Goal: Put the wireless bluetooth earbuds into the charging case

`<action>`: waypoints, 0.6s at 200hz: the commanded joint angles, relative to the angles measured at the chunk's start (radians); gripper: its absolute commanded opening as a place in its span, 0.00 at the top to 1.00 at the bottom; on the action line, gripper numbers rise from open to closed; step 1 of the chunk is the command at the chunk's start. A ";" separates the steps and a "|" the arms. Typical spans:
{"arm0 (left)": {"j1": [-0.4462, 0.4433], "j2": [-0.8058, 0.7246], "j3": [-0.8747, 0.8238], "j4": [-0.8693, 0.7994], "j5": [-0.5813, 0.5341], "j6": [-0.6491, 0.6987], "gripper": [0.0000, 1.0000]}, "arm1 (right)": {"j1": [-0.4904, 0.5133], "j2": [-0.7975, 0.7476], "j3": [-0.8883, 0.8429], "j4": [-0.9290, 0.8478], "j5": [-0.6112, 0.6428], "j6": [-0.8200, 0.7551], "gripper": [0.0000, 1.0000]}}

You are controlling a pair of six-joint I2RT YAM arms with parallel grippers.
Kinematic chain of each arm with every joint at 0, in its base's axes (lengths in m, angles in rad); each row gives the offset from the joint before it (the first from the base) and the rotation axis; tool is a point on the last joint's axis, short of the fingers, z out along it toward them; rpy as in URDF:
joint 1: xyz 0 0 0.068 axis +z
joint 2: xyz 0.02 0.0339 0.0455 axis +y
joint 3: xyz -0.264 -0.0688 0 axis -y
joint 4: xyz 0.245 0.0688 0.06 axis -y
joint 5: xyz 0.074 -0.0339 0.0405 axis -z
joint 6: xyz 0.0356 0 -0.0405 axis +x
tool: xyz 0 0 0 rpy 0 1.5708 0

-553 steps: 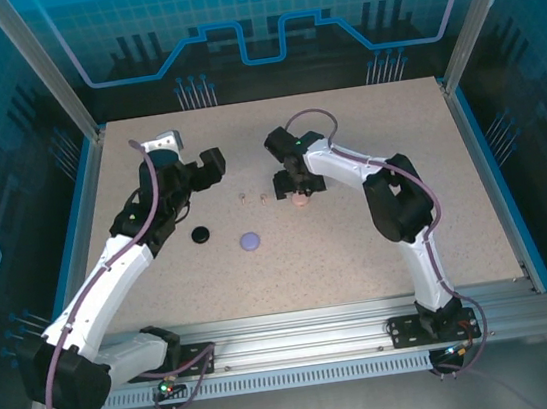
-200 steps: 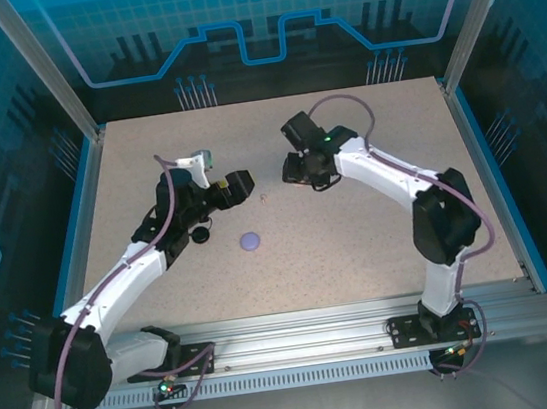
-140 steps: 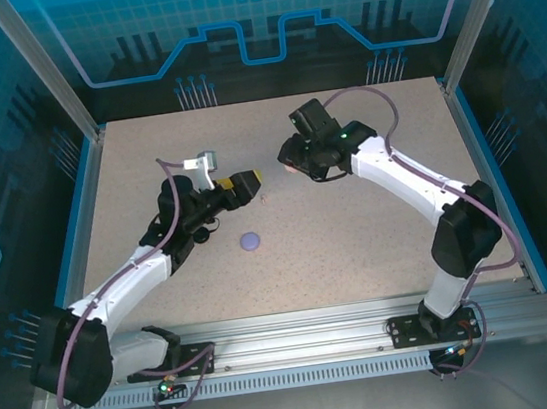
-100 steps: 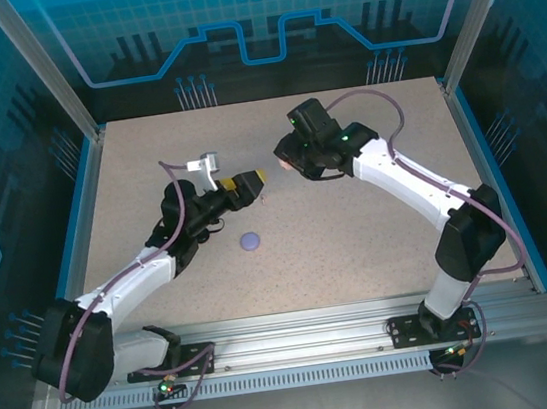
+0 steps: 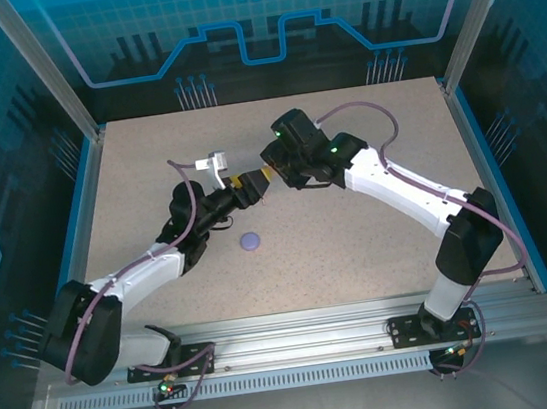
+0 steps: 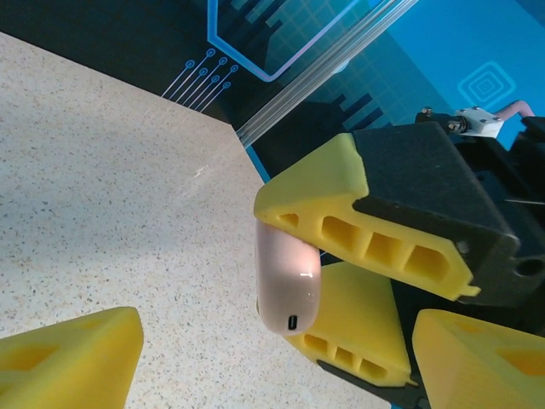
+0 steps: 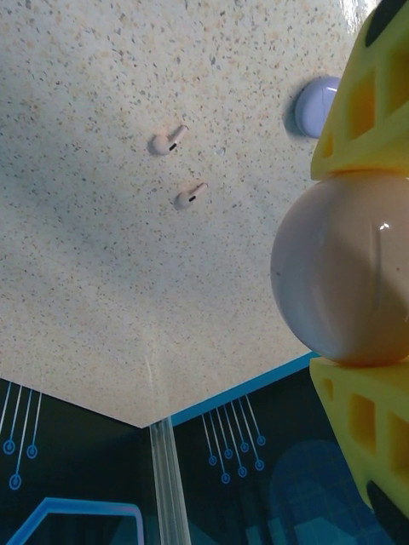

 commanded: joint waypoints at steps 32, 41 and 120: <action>-0.008 0.022 -0.002 0.084 -0.019 -0.002 0.29 | 0.031 -0.045 -0.005 0.062 0.035 0.059 0.62; -0.008 0.027 -0.001 0.088 -0.021 -0.003 0.32 | 0.034 -0.048 -0.006 0.063 0.033 0.062 0.62; -0.009 0.061 0.015 0.127 -0.027 -0.018 0.33 | 0.043 -0.061 -0.006 0.067 0.035 0.054 0.62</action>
